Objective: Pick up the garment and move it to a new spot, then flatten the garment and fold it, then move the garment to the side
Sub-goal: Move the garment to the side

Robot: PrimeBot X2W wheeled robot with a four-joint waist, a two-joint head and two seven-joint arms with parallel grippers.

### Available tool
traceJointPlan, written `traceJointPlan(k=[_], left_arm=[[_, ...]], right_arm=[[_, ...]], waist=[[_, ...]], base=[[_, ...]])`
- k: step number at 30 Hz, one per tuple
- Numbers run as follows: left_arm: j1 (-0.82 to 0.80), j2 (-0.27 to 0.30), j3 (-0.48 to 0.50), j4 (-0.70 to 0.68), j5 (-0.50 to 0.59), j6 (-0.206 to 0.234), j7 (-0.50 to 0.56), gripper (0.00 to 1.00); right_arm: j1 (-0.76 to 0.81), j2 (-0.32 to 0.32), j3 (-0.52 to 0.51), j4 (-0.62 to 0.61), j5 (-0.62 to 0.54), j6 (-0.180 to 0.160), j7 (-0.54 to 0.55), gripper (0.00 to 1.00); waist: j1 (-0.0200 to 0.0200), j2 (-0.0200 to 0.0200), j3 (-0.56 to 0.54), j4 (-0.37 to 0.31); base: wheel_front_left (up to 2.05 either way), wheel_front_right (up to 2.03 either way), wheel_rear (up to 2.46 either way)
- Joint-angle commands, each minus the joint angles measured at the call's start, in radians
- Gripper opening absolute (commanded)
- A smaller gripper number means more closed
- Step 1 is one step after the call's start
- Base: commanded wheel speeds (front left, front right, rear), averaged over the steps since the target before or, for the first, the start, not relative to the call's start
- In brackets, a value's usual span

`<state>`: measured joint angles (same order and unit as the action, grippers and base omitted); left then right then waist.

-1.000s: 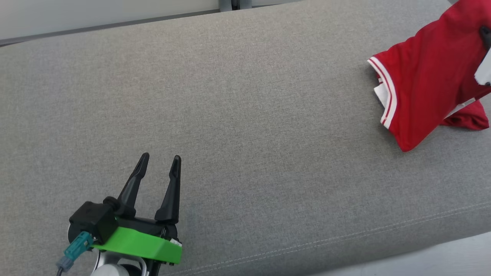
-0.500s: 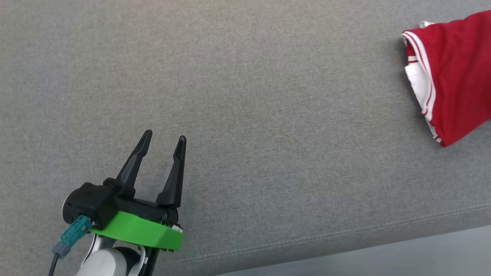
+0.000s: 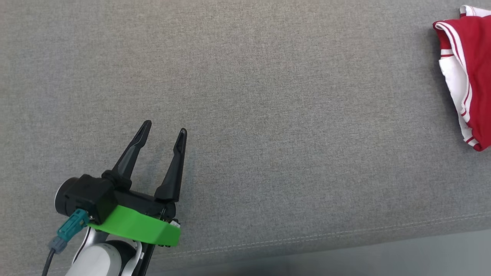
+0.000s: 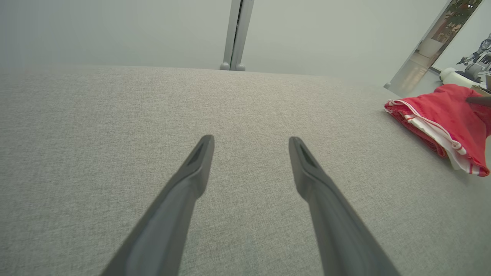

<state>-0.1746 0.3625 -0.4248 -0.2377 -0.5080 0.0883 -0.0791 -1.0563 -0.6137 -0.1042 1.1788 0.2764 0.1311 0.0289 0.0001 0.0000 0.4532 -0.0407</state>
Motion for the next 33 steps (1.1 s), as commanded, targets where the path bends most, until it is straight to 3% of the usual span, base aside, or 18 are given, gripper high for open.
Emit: traceJointPlan(k=[1,3,4,19,25,33], left_arm=[[-0.017,0.010,0.000,-0.006,0.006,0.004,0.005,1.00],[-0.019,0.011,-0.004,-0.011,0.009,0.006,0.011,1.00],[-0.019,0.012,-0.006,-0.012,0.009,0.007,0.014,1.00],[-0.014,0.008,-0.004,-0.007,-0.017,0.011,0.015,1.00],[-0.011,-0.032,0.008,0.034,-0.070,0.015,0.006,1.00],[-0.007,-0.056,0.023,0.108,-0.090,0.032,-0.020,1.00]], right_arm=[[-0.015,-0.012,-0.012,0.017,-0.022,-0.001,-0.020,0.00],[-0.020,-0.020,-0.029,0.038,-0.045,-0.001,-0.044,0.84],[-0.020,-0.021,-0.036,0.046,-0.060,-0.001,-0.054,1.00],[-0.047,0.041,-0.081,0.077,-0.215,-0.001,-0.145,1.00],[-0.073,0.097,-0.015,0.050,-0.227,-0.001,-0.160,1.00],[-0.033,0.159,0.111,-0.002,-0.149,-0.001,-0.191,1.00]], waist=[[-0.0001,0.0000,0.012,-0.004],[-0.0001,0.0000,0.019,-0.008],[-0.0001,0.0000,0.021,-0.010],[-0.0001,0.0000,-0.018,-0.061],[-0.0001,0.0000,-0.106,-0.075],[-0.0001,0.0000,-0.227,-0.060]], base=[[0.00,0.00,0.00],[0.00,0.00,0.00],[0.00,0.00,0.00],[0.00,0.00,0.00],[0.00,0.00,0.00],[0.00,0.00,0.00]])
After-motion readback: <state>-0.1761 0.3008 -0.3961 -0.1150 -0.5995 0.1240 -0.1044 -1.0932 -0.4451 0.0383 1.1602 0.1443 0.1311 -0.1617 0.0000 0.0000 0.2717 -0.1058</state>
